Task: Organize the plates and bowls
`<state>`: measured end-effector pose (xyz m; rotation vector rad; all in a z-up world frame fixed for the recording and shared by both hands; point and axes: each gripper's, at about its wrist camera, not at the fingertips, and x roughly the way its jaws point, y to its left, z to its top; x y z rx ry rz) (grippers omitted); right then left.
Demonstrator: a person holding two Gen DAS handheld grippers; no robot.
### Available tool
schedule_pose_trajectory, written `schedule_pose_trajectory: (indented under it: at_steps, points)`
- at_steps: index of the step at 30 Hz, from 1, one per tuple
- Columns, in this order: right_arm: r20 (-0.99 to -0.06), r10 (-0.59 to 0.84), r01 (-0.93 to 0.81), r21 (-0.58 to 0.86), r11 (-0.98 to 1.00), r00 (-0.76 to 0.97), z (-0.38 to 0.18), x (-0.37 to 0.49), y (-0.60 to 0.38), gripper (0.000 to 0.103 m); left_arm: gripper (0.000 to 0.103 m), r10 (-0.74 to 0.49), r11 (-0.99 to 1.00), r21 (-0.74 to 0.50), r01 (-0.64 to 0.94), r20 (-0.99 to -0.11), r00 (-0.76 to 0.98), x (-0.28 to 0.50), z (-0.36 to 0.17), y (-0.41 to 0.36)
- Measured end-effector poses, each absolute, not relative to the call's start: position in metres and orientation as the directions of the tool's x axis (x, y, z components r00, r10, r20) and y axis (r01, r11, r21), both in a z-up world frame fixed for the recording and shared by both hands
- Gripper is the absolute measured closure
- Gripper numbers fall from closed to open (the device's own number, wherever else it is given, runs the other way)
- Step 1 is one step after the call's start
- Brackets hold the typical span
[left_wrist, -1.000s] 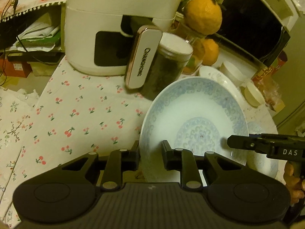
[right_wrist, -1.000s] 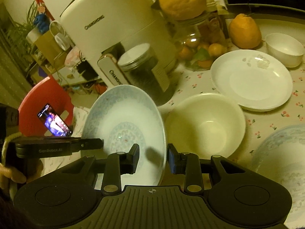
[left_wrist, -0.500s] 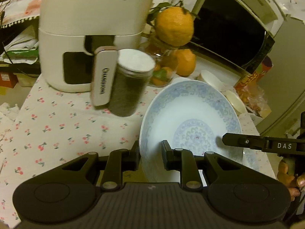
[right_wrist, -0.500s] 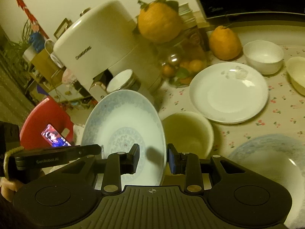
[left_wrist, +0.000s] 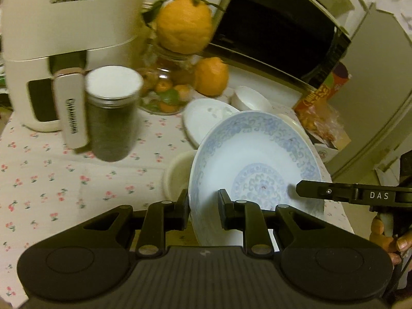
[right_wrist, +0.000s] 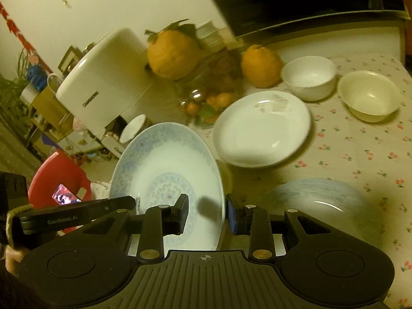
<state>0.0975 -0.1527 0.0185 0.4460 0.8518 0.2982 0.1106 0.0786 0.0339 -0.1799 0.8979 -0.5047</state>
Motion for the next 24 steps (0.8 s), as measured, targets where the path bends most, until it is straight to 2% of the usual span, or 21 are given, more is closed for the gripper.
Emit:
schedule_pose_trajectory:
  at_steps: [24]
  points:
    - [-0.719,0.350,0.095,0.498,0.862,0.600,-0.004,0.070,-0.243,0.072,0.083,-0.525,0.829,-0.338,0.447,-0.745,0.411,0.108,0.023,-0.007]
